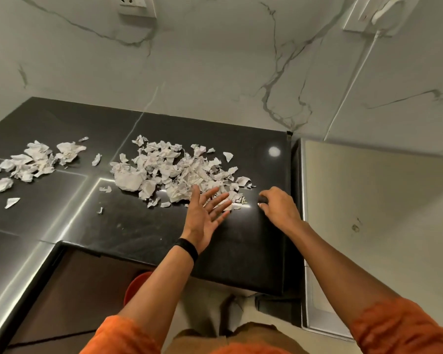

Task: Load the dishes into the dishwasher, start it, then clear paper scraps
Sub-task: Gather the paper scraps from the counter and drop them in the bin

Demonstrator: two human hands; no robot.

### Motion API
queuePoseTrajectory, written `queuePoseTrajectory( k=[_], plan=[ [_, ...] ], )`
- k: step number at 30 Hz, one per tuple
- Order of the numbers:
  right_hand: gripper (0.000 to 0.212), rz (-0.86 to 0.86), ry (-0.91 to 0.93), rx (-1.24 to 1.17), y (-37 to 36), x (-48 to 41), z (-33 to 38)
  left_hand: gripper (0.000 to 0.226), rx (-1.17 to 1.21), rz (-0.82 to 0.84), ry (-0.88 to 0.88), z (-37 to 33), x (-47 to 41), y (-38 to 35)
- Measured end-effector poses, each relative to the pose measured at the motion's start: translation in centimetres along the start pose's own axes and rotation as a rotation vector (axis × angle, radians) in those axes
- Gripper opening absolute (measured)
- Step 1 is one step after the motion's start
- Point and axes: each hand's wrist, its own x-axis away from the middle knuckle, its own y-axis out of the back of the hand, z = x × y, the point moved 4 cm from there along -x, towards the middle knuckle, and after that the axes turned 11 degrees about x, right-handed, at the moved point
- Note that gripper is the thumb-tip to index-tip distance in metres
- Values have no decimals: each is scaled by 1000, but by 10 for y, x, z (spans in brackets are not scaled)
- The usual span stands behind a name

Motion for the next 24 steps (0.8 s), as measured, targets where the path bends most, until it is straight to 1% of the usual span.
queuePoseTrajectory(
  k=[5,9,13,15,17,20,24],
  plan=[
    [14,-52,18,-37,-16,-2,-4,77,95,19,66,5,-20,-7],
    [11,-94,-23,-94,-18,2,-2,79,161,21,110,5,-29,-6],
    [7,-136,-135,-352,-7,13,14,79,255,24,155,3,-34,-4],
    [10,-169,-104,-497,3,21,36,77,311,16,175,2,-38,-2],
    [13,-160,-58,-572,14,28,62,75,356,31,202,4,-42,-2],
    [15,-134,-42,-608,17,34,95,74,425,81,252,6,-47,-4],
    [16,-133,-64,-546,15,38,116,70,488,131,323,4,-52,-10]
  ],
)
